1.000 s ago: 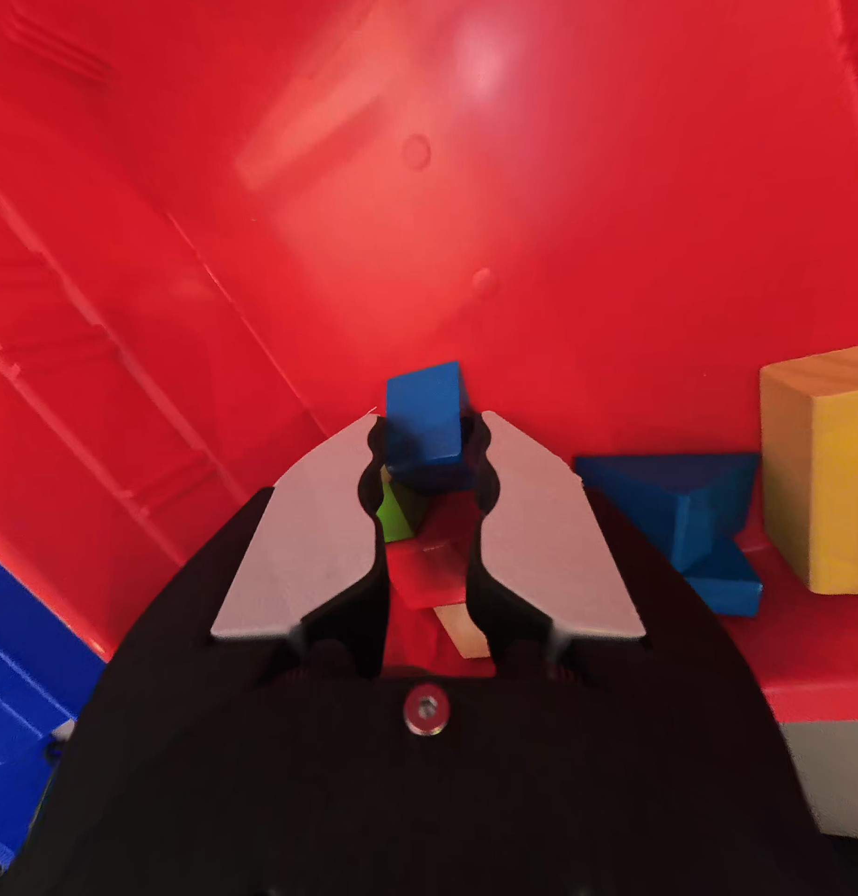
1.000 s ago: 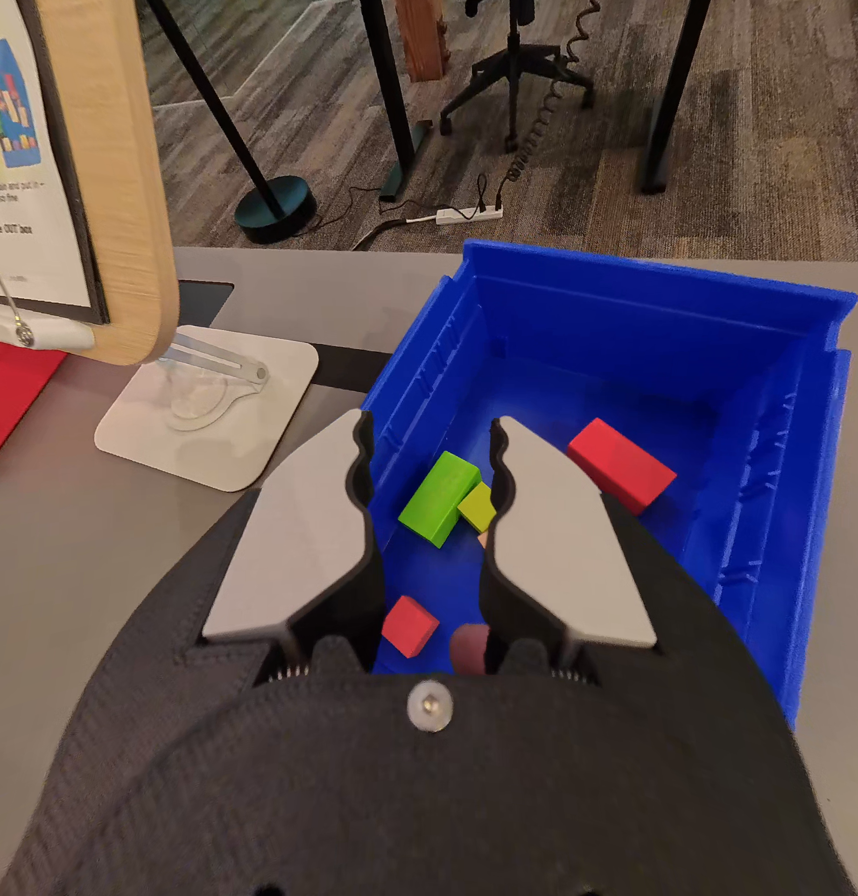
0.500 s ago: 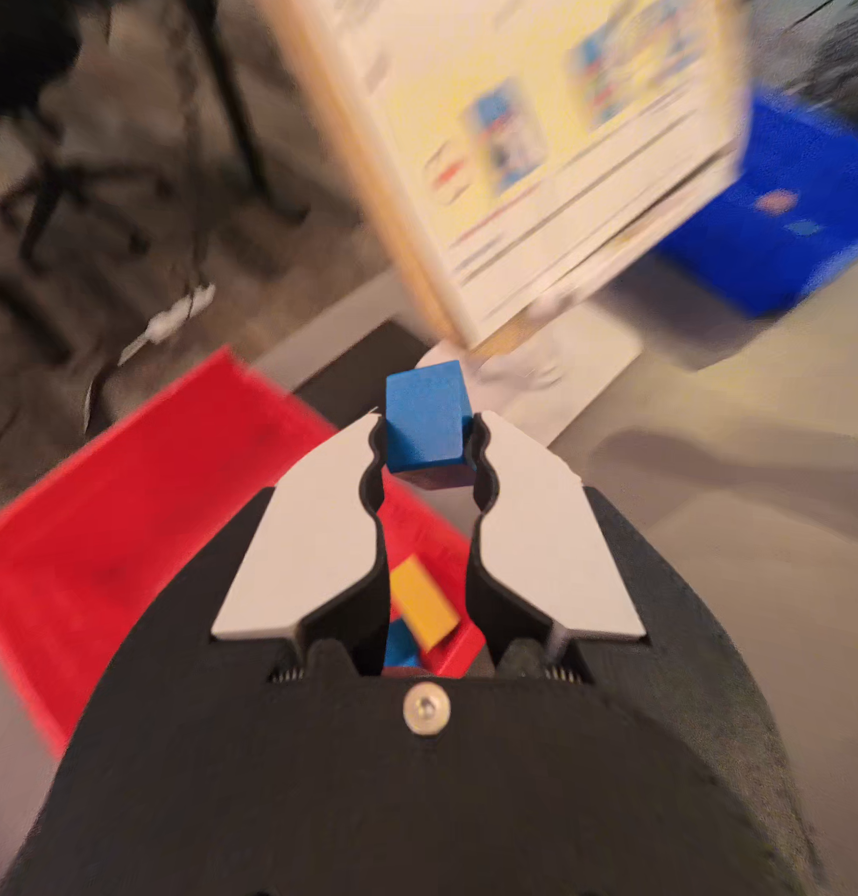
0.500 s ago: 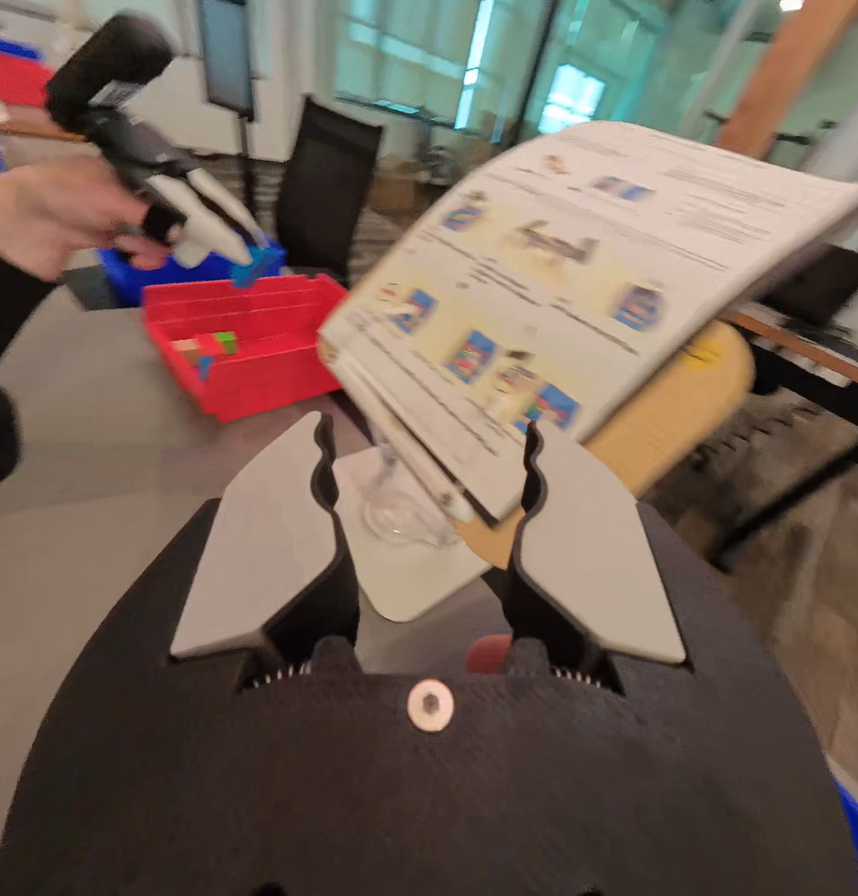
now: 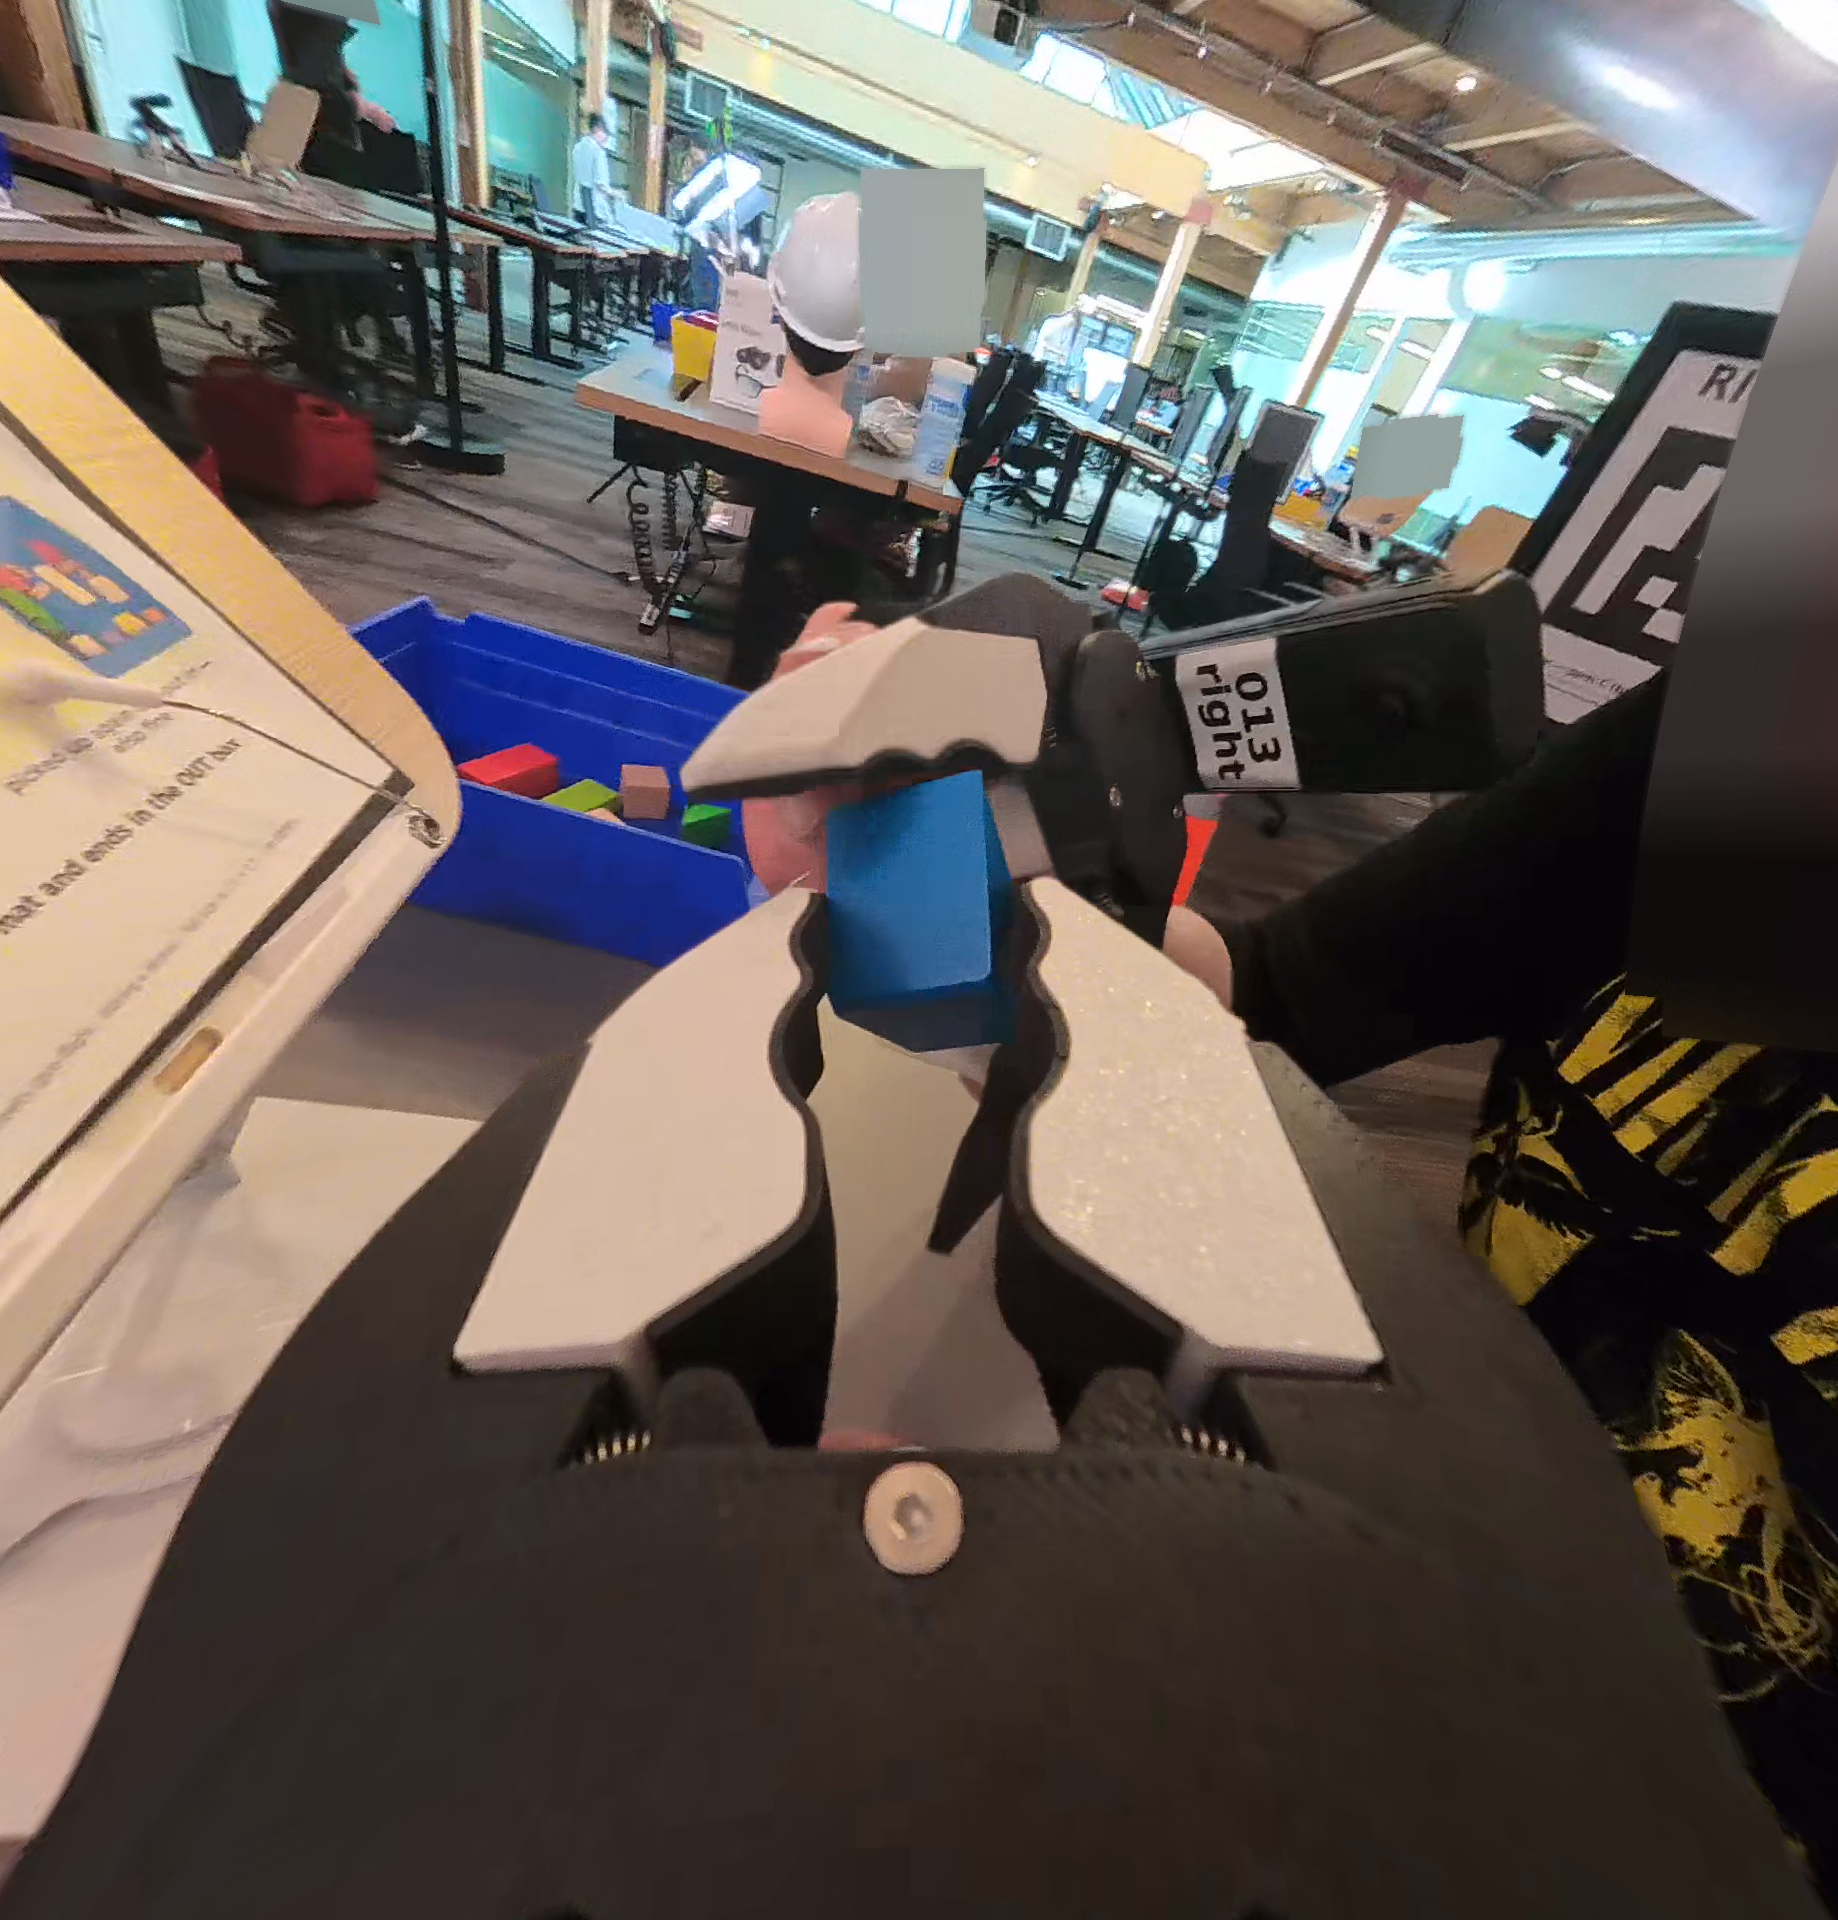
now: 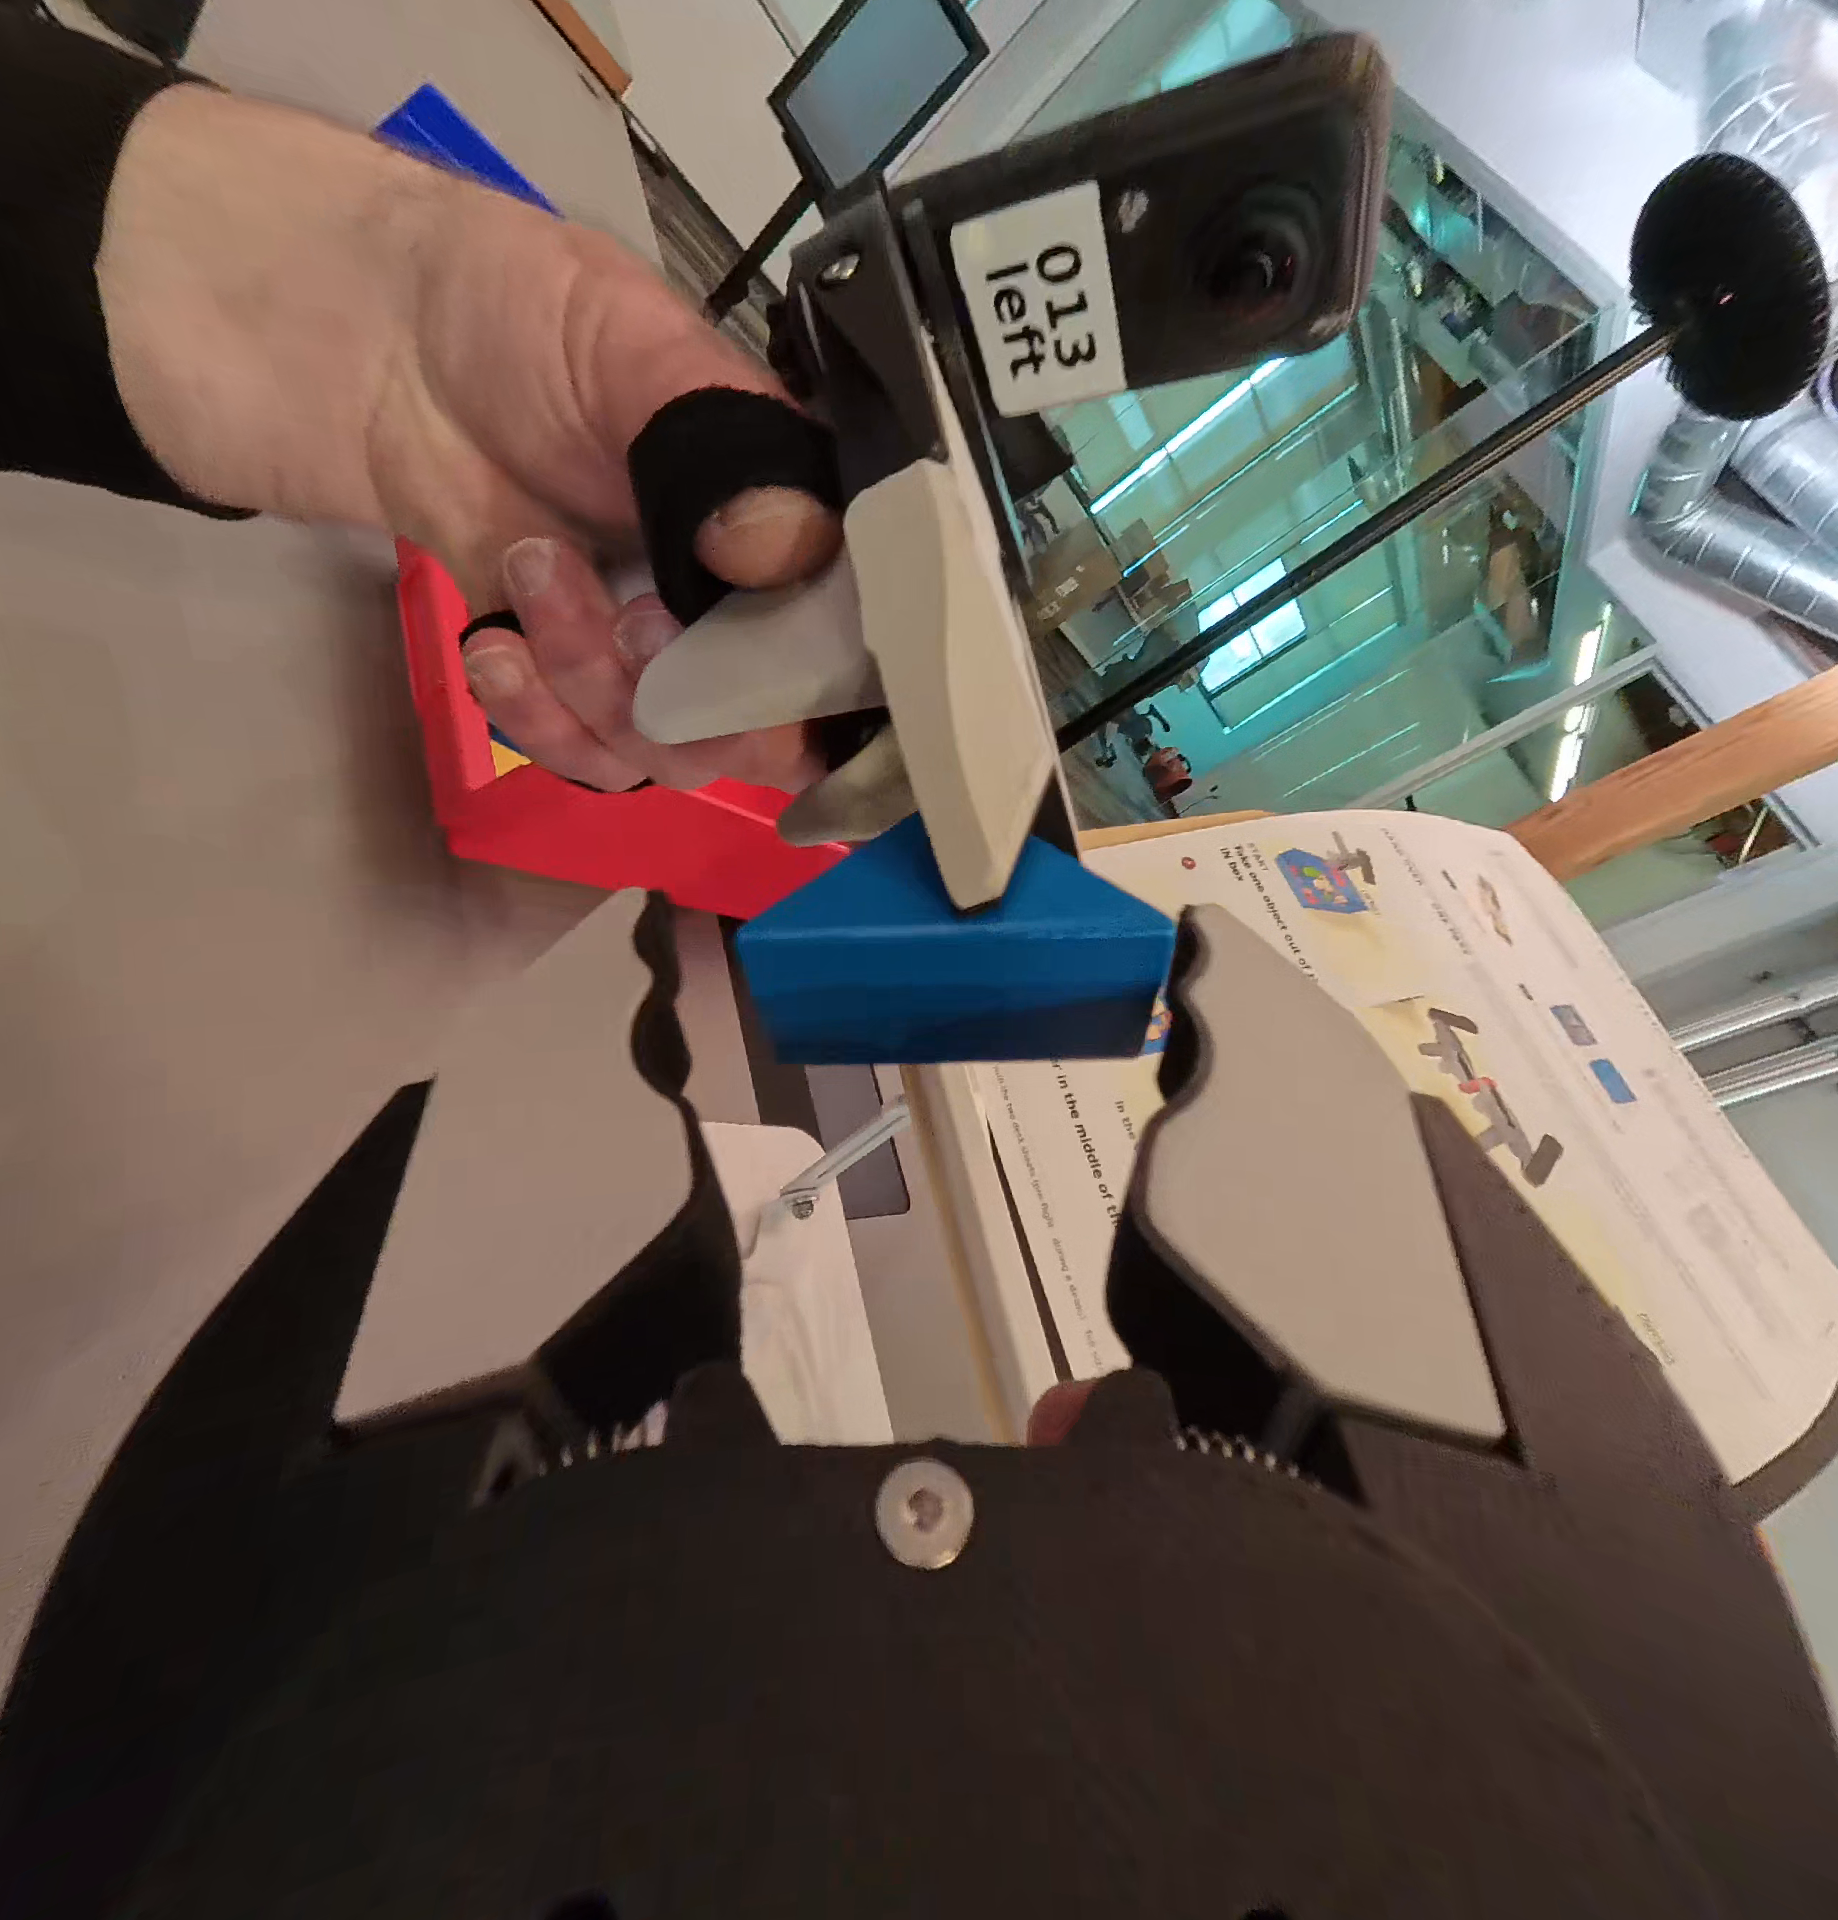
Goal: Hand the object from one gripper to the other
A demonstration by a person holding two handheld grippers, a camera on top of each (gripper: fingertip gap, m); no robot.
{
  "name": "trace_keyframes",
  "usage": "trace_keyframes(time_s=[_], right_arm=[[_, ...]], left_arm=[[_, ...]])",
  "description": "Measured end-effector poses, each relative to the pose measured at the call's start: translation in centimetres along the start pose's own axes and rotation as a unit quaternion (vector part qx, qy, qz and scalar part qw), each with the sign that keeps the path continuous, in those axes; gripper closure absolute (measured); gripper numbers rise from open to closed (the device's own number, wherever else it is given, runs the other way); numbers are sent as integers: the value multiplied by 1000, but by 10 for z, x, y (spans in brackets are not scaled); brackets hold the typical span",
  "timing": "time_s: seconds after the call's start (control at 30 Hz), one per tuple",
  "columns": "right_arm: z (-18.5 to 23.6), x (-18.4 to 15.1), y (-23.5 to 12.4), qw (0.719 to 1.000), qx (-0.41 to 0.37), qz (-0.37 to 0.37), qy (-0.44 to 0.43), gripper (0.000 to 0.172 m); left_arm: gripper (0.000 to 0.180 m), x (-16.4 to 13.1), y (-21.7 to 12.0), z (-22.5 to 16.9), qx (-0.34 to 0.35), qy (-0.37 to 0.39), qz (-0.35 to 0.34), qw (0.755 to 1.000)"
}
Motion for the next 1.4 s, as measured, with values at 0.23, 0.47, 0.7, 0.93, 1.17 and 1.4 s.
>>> trace_keyframes(time_s=[0.23, 0.47, 0.7, 0.93, 1.17, 1.4], right_arm=[[-3, 6, -8, 1000, -2, -10, -4, 100], [-5, 10, -12, 1000, 2, -22, 6, 100], [-13, 8, -18, 1000, -8, -23, 17, 100], [-77, -73, -79, 988, -108, 75, 80, 100], [-76, -284, -193, 880, -188, 317, 299, 100], [-38, -359, -239, 790, -204, 373, 442, 88]], left_arm=[[147, -2, 7, -7, -46, -16, -8, 999], [149, 5, 6, -12, -62, -19, -34, 997], [144, 9, 4, -14, -55, -16, -43, 997], [134, 23, -24, 0, 55, 25, -56, 997], [133, 25, -109, 45, 301, 58, -21, 952], [130, -27, -235, 106, 568, -18, 108, 815]])
Point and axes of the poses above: each gripper's, where its closed fingertips meet, y out along the fingers, x out of its top, z = x × y across the jaws, the point moved 2 cm from there along -y, back along the fingers, and after that the axes turned 9 degrees about -y, right-handed, at the moved point
